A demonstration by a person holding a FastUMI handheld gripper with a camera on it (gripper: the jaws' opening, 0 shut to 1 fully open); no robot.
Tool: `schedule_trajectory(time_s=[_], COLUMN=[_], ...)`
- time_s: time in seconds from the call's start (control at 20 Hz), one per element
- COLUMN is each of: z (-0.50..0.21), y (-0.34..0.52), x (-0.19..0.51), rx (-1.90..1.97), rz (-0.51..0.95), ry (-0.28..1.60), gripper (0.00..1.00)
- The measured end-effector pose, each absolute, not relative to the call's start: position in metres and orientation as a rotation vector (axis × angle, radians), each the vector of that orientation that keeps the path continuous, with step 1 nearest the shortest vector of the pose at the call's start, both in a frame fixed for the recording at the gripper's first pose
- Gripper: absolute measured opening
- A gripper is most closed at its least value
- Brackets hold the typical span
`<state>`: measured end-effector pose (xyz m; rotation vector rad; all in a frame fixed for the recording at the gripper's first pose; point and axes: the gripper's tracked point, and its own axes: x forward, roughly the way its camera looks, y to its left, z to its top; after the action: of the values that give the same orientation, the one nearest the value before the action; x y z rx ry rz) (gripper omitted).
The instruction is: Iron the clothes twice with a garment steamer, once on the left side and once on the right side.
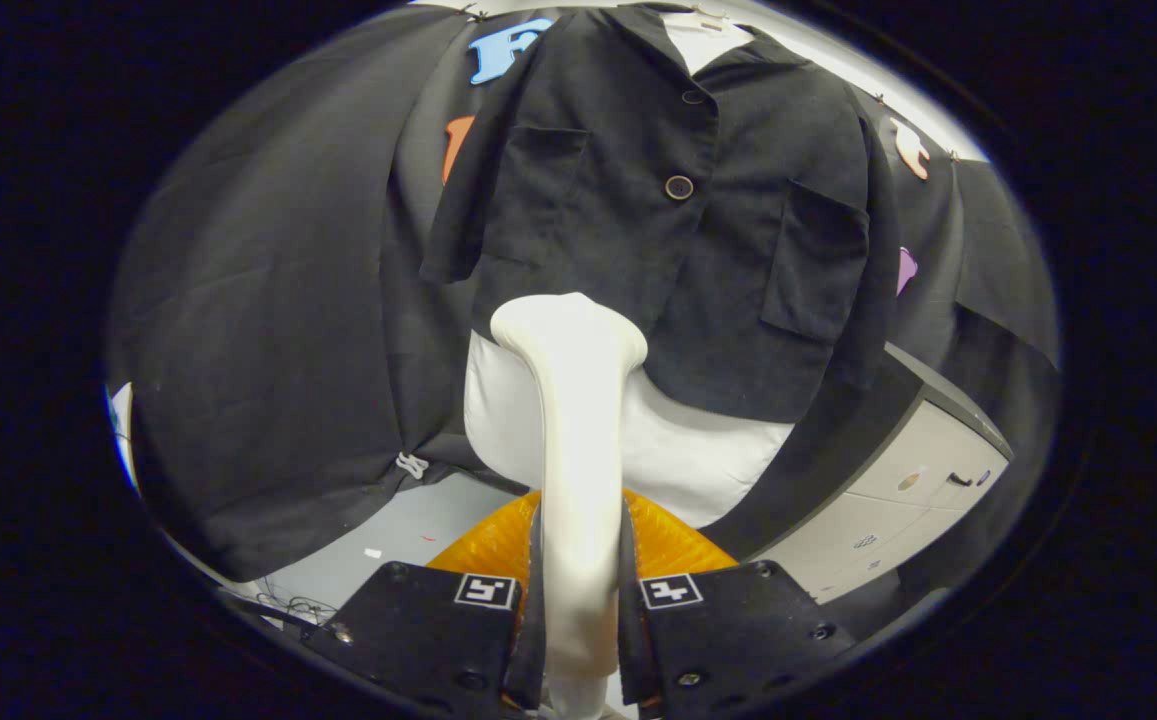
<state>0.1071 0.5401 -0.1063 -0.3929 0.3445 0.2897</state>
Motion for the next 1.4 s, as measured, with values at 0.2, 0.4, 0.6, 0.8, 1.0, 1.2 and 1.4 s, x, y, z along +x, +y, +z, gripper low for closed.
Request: schedule_trajectory(time_s=[0.2, 0.4, 0.6, 0.8, 1.0, 1.2, 1.4], z=[-0.124, -0.121, -0.102, -0.066, -0.032, -0.014, -0.007], y=[0.516, 0.484, 0.426, 0.339, 0.269, 0.194, 0.121], x=[0.084, 0.071, 0.065, 0.055, 0.041, 0.012, -0.019], rx=[-0.398, -0.376, -0.282, -0.188, -0.149, -0.124, -0.054], rz=[0.301, 0.292, 0.265, 0.177, 0.139, 0.120, 0.090], ry=[0.431, 0.468, 0.461, 0.422, 0.353, 0.307, 0.316], gripper=[0.32, 0.32, 0.32, 0.32, 0.32, 0.32, 0.32])
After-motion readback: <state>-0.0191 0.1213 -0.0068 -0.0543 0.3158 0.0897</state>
